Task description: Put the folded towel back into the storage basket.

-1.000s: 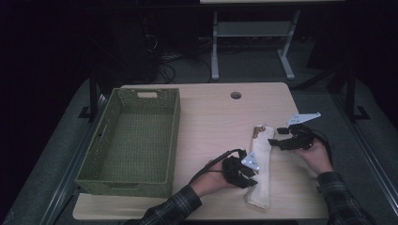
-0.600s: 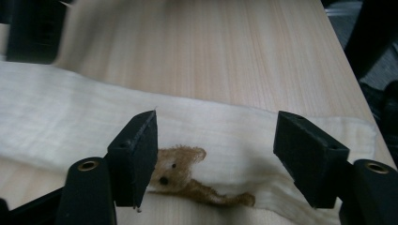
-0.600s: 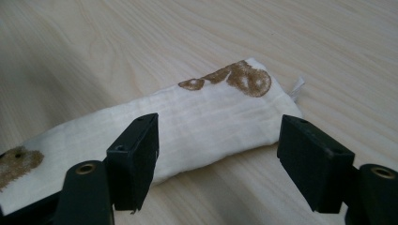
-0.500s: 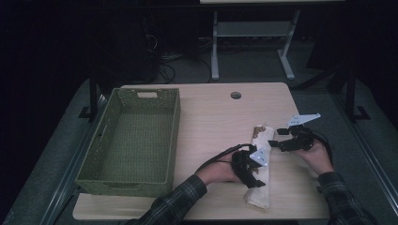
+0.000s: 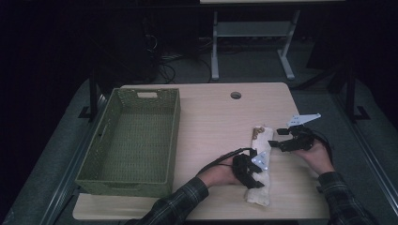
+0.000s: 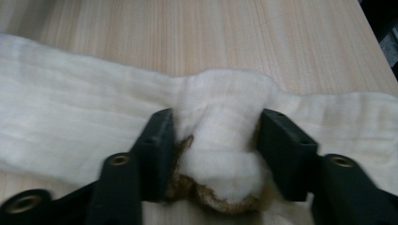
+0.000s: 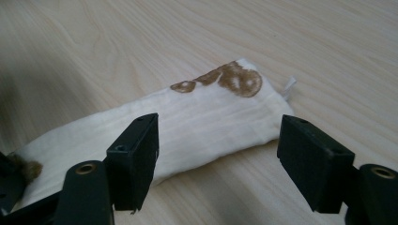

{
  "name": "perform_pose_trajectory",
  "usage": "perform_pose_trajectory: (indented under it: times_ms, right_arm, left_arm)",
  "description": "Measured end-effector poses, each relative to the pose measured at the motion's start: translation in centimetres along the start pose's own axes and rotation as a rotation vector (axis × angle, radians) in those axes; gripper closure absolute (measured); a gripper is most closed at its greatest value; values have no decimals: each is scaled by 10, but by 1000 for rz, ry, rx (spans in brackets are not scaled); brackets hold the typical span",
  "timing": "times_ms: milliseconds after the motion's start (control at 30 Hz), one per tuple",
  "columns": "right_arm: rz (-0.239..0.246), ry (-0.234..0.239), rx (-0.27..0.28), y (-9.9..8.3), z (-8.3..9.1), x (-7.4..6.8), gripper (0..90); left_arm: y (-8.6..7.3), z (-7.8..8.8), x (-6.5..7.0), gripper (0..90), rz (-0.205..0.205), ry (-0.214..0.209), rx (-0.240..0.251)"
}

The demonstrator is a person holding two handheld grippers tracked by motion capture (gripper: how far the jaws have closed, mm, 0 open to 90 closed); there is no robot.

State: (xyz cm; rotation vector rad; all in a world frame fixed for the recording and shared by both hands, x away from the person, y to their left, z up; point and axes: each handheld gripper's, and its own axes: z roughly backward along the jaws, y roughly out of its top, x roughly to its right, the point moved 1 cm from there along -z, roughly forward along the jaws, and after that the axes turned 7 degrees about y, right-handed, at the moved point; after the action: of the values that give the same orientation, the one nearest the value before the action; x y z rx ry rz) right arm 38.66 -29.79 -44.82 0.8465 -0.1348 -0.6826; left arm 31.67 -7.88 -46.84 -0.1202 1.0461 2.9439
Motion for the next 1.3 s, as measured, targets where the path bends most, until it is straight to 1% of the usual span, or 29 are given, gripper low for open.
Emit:
perform_pose_trajectory:
  times_ms: [33, 67, 100, 167, 200, 233, 267, 300, 333, 400, 433, 533, 600, 633, 667, 700, 800, 867, 900, 933, 1000, 1033, 1067, 1100, 1133, 1200, 1267, 1300]
  right_arm:
    - [2, 4, 3, 0, 0, 0, 285]
    - [4, 10, -1, 0, 0, 0, 277]
    - [16, 18, -3, 0, 0, 1, 275]
    - [15, 32, -8, 0, -1, -1, 270]
    - [15, 42, -12, 1, -1, -1, 264]
    - [29, 49, -16, 1, -2, 0, 259]
    - [36, 55, -20, 2, -2, 0, 253]
    - [29, 63, -21, 4, -3, -1, 247]
    - [33, 72, -19, 5, -4, -1, 237]
    - [33, 90, -23, 9, -6, 0, 206]
    - [45, 96, -29, 11, -8, 1, 195]
    - [45, 114, -63, 17, -15, 1, 136]
    - [58, 128, -77, 20, -20, 1, 123]
    - [64, 120, -79, 22, -21, 0, 105]
    - [76, 114, -81, 24, -24, 0, 94]
    - [77, 102, -90, 27, -26, -1, 95]
    - [98, 80, -98, 33, -34, 0, 130]
    - [113, 77, -102, 35, -40, 3, 142]
    - [110, 80, -114, 36, -43, 4, 166]
    - [116, 83, -118, 37, -45, 5, 206]
    - [124, 93, -121, 37, -49, 9, 244]
    - [118, 105, -127, 36, -52, 13, 274]
    - [115, 113, -132, 36, -54, 14, 294]
    - [115, 113, -132, 36, -54, 14, 294]
    - [114, 126, -152, 34, -58, 19, 338]
    - [116, 136, -164, 32, -61, 21, 380]
    - [119, 140, -182, 28, -63, 22, 396]
    - [122, 146, -171, 27, -63, 23, 400]
  left_arm:
    - [0, 1, 0, 564, -3, 2, -1]
    - [-1, 2, 2, 610, 7, 4, -1]
    - [-1, 2, 3, 645, 20, 6, -2]
    - [-3, 4, 3, 696, 46, 7, 1]
    - [-3, 4, 4, 720, 68, 5, 1]
    - [-4, 5, 4, 735, 80, 2, -2]
    - [-4, 5, 5, 745, 90, 2, -5]
    - [-3, 6, 5, 753, 92, 1, -13]
    - [-3, 6, 5, 758, 98, 2, -16]
    - [-2, 6, 6, 761, 98, 5, -20]
    - [-3, 6, 6, 761, 98, 6, -21]
    - [-3, 5, 4, 763, 103, 2, -13]
    - [-4, 5, 3, 764, 110, -5, -11]
    - [-4, 5, 3, 765, 123, -10, -9]
    - [-4, 5, 3, 766, 127, -12, -8]
    - [-4, 5, 2, 766, 129, -13, -7]
    - [-4, 5, 2, 766, 124, -11, -10]
    - [-4, 5, 2, 766, 124, -11, -11]
    - [-4, 5, 2, 766, 125, -12, -10]
    - [-4, 5, 2, 765, 131, -15, -10]
    - [-4, 5, 2, 766, 130, -16, -8]
    - [-4, 5, 2, 766, 128, -16, -9]
    - [-4, 5, 1, 766, 126, -16, -10]
    - [-4, 5, 1, 766, 126, -16, -10]
    - [-4, 5, 1, 766, 127, -18, -9]
    - [-4, 5, 1, 766, 127, -20, -7]
    - [-5, 5, 1, 766, 135, -23, -3]
    - [-5, 5, 1, 766, 138, -25, -2]
